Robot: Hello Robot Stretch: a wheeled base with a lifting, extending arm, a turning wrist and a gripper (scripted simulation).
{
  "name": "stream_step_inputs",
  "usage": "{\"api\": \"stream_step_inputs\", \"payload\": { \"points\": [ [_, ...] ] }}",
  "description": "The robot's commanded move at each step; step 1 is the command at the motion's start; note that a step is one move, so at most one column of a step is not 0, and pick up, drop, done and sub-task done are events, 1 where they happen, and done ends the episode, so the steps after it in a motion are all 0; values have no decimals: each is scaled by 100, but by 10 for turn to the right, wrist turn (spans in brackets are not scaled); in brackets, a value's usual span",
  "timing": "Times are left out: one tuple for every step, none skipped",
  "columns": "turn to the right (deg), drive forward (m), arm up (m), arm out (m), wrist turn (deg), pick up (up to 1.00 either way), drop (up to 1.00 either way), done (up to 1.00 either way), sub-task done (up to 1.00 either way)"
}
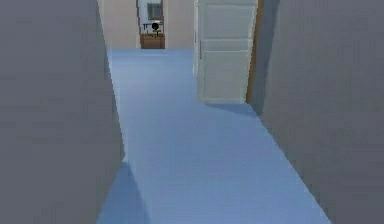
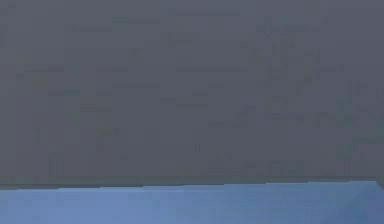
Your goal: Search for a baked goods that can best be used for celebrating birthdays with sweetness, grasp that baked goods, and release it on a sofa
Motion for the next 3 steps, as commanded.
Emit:
{"api": "stream_step_inputs", "payload": {
  "points": [
    [0,15,0,0,0,0,0,0,0],
    [-90,0,0,0,0,0,0,0,0],
    [0,100,0,0,0,0,0,0,0]
  ]
}}
